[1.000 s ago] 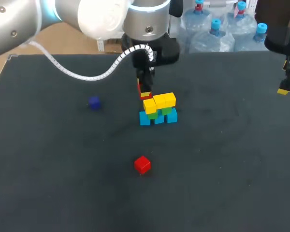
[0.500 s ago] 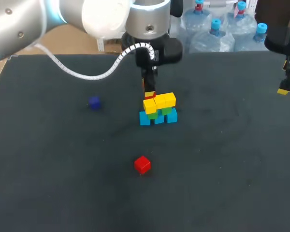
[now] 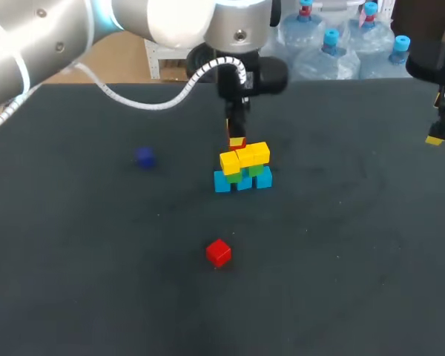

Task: Place the blue cubes, place green cubes on the blue cubes, place the yellow cubes on the green cubes, then place the red cubes on the yellow cubes, and place purple cube on the red cubes.

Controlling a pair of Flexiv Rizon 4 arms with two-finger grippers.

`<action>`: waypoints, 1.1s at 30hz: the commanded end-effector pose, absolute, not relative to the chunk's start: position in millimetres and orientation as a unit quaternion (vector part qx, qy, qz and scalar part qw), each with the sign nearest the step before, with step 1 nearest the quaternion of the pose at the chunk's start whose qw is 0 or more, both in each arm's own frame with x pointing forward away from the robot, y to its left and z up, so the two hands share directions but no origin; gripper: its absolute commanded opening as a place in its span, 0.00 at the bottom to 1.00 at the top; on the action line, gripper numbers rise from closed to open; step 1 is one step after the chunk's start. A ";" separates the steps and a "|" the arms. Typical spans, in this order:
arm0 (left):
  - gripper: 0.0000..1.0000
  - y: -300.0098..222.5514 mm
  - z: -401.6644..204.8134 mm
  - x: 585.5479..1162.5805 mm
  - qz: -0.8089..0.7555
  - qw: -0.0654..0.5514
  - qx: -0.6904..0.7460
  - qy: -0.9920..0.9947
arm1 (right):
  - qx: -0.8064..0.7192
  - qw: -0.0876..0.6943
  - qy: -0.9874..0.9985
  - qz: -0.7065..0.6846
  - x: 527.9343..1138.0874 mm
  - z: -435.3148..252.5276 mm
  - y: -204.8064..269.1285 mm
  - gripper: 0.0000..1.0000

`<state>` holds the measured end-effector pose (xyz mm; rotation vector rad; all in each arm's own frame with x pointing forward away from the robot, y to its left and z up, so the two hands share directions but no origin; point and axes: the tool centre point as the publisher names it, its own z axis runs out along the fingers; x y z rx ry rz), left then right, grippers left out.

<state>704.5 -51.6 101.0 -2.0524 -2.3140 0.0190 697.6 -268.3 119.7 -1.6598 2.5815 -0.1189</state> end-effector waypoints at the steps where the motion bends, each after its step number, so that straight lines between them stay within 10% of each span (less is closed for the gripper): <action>1: 0.00 -51.0 97.3 706.4 0.014 0.041 -0.654 -0.756 | -0.541 0.035 0.840 -0.038 698.5 119.1 -268.6 1.00; 33: 0.00 -52.0 90.1 702.0 0.018 0.041 -0.642 -0.765 | -0.541 0.035 0.840 -0.038 698.5 119.1 -268.6 1.00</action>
